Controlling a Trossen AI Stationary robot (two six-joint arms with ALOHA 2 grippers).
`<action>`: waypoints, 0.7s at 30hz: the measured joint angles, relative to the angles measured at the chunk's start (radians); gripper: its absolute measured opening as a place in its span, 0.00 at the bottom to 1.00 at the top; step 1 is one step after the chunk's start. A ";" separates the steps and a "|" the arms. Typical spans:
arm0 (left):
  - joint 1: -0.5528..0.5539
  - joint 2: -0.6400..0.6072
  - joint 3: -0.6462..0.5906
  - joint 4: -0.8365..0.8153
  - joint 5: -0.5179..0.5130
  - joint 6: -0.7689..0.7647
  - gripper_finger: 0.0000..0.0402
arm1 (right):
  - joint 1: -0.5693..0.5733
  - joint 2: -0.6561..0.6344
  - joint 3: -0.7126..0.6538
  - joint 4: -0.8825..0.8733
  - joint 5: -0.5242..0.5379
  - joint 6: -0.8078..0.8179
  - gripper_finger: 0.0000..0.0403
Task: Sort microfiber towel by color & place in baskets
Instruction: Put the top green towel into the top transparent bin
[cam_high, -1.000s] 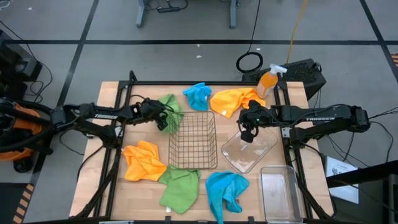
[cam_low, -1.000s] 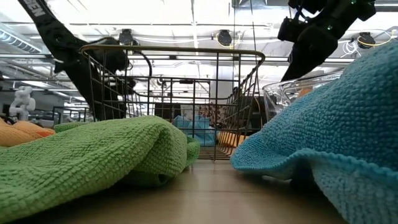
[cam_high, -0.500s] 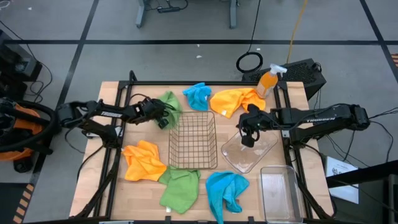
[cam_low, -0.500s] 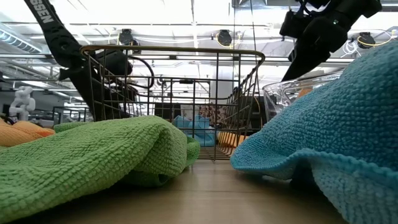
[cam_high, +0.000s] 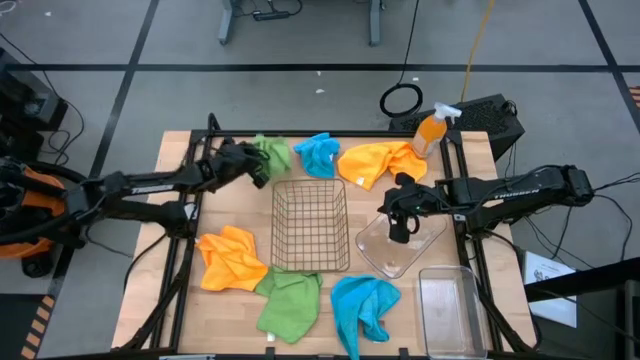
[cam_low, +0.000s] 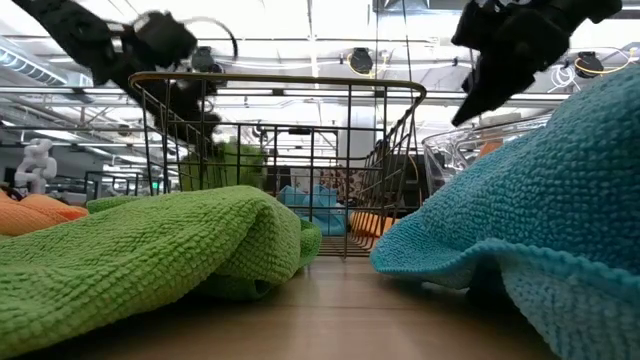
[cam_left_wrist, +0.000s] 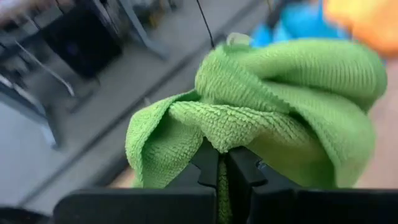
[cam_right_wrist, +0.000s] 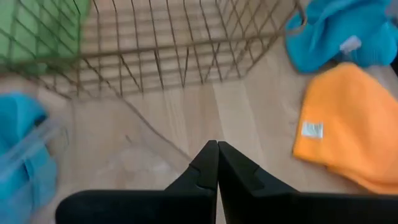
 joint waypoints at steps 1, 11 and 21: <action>0.000 -0.028 0.014 0.001 -0.007 0.021 0.02 | 0.002 0.000 0.000 0.026 0.000 0.003 0.00; -0.064 -0.208 0.236 -0.107 0.033 0.051 0.02 | 0.040 0.004 0.001 0.278 0.003 -0.035 0.00; -0.366 -0.110 0.333 -0.055 0.136 -0.074 0.02 | 0.049 0.004 0.025 0.335 0.000 0.016 0.00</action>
